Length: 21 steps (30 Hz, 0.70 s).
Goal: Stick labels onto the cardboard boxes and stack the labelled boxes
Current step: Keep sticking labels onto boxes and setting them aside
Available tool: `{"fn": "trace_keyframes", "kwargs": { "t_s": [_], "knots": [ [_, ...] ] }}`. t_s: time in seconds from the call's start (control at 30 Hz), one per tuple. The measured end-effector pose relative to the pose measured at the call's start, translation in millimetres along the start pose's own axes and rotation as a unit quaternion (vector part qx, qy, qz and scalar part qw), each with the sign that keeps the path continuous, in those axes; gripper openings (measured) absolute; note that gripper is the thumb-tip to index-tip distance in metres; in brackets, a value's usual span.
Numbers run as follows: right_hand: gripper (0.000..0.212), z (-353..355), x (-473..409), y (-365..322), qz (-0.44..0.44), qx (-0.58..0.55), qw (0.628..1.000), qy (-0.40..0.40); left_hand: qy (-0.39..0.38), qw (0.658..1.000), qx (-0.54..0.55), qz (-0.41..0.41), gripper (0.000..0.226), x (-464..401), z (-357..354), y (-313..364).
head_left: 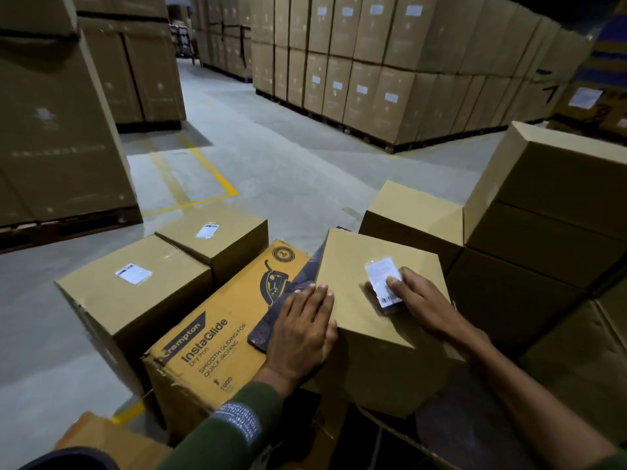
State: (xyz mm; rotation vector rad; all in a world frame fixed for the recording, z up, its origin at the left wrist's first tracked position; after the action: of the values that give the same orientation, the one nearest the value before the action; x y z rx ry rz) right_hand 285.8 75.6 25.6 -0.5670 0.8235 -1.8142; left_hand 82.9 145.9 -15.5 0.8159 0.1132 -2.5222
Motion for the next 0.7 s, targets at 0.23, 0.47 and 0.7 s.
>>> {"fn": "trace_keyframes", "kwargs": {
  "t_s": [0.23, 0.47, 0.7],
  "knots": [
    [0.038, 19.3, -18.3, 8.7, -0.006, 0.004, 0.999, 0.040, -0.006, 1.000, -0.011, -0.003, 0.049, -3.5, -1.5, 3.5],
    [0.048, -1.3, -43.0, -16.0, 0.025, -0.014, 1.000, 0.006, -0.031, 0.999, -0.029, 0.006, 0.051, 0.0, -3.6, 4.3],
    [0.036, 16.3, 1.2, 21.2, 0.041, -0.007, 0.999, -0.022, -0.029, 0.999, -0.041, 0.010, 0.050, -0.1, -2.7, 4.5]
  ]
}}
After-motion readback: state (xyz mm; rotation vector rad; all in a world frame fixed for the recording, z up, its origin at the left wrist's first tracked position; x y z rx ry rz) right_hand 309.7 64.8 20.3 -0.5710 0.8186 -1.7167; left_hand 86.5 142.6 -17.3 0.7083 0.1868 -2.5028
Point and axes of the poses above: each hand's wrist, its own x-axis away from the middle knuckle, its own z-axis out of the back of the hand, y = z × x, the point moved 8 cm from there along -x, towards the middle knuckle, and after that the axes turned 5 degrees about -y, right-handed, at the moved point
